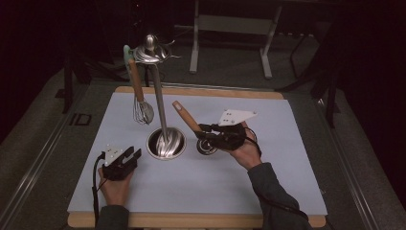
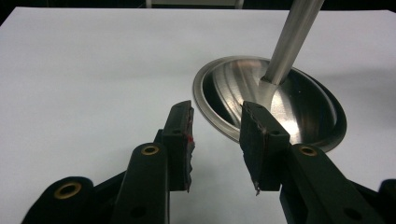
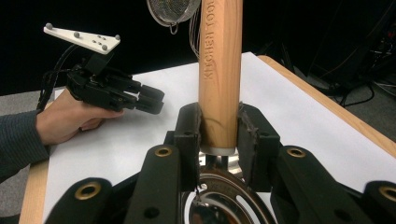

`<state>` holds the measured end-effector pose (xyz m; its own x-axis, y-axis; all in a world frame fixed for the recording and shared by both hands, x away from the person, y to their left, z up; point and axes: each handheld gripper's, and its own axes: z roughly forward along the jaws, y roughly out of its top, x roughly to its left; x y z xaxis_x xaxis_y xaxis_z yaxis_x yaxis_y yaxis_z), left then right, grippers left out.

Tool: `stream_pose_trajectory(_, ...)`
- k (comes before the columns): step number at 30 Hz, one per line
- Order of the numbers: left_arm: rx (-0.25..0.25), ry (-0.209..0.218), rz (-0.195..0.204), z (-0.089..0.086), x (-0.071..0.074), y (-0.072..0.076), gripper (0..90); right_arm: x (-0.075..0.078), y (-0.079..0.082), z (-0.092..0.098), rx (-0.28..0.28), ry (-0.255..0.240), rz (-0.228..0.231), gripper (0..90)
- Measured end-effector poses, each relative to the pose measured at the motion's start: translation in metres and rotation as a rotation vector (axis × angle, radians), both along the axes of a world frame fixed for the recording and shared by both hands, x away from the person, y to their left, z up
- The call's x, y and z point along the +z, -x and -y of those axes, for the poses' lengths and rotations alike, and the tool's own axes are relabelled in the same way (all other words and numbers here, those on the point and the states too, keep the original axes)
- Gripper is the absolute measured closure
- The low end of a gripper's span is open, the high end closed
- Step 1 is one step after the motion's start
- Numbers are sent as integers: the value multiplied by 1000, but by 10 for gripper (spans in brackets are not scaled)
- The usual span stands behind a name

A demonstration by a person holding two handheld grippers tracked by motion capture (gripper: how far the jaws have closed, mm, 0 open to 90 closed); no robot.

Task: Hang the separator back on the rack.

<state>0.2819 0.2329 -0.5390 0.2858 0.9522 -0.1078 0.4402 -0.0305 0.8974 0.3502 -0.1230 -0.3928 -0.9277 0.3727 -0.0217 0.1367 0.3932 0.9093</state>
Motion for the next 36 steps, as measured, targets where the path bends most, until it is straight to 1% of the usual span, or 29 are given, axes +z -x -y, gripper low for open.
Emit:
stream_pose_trajectory(13, 0, -2, -1, 0, 0, 0, 651, 9, 0, -1, 3, 7, 31, 710)
stream_pose_trajectory(26, 1, -1, 0, 0, 0, 0, 651, 19, 0, -1, 10, 3, 56, 710)
stream_pose_trajectory(34, 1, -1, 0, 1, 0, 0, 651, 25, 3, -4, 21, 17, 75, 710)
stream_pose_trajectory(36, 1, -2, 0, 0, 0, 0, 651, 27, 3, -5, 21, 14, 76, 710)
